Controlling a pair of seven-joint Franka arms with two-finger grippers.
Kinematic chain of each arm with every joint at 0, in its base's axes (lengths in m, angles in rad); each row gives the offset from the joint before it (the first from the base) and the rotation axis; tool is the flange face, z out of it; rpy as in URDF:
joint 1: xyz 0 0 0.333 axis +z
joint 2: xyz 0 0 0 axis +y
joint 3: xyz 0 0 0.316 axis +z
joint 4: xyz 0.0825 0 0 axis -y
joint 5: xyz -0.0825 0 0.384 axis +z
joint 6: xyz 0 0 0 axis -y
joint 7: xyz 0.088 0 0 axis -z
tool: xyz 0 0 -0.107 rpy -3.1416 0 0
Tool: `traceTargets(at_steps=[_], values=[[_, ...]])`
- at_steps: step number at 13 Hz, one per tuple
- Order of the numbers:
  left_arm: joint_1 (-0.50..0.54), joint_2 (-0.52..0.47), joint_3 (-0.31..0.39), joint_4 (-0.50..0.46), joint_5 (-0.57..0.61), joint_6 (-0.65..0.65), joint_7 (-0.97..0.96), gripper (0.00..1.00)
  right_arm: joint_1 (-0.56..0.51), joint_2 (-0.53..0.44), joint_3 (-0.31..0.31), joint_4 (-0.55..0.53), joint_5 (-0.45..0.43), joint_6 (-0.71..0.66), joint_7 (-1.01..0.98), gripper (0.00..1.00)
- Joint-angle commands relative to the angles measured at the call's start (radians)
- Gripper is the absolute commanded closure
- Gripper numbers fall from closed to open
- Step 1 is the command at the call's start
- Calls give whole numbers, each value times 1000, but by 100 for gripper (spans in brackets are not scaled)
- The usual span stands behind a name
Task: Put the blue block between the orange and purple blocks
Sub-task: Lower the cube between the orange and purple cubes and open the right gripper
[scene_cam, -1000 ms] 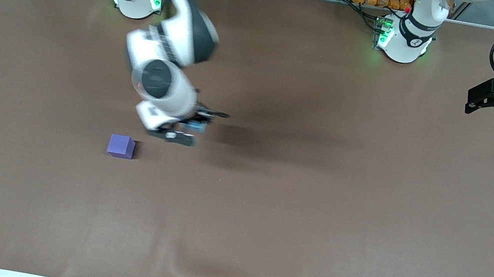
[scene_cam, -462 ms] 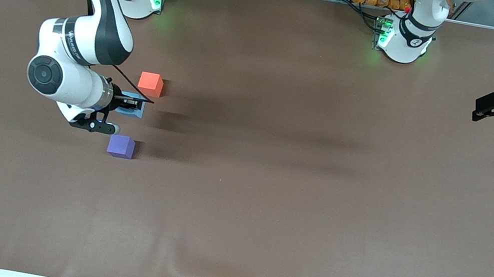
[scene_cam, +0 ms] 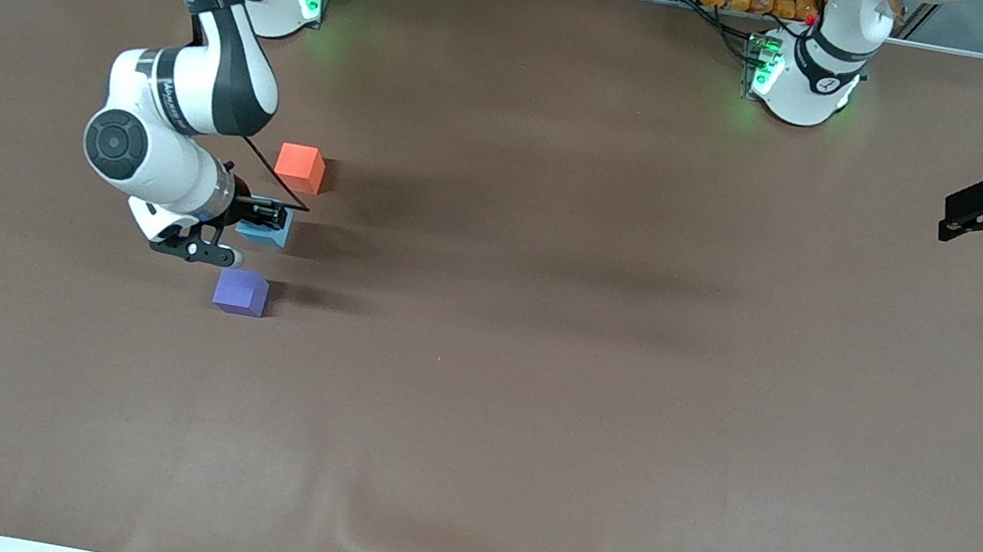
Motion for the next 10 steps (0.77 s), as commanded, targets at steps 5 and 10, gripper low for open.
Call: traceTargets(at_steps=[5, 10], values=[[-1, -18, -10, 1, 0, 1, -3, 0, -24, 39, 18, -106, -3, 194, -48, 100], [-1, -18, -31, 0, 0, -5, 0, 0, -29, 58, 18, -110, -3, 212, -48, 100]])
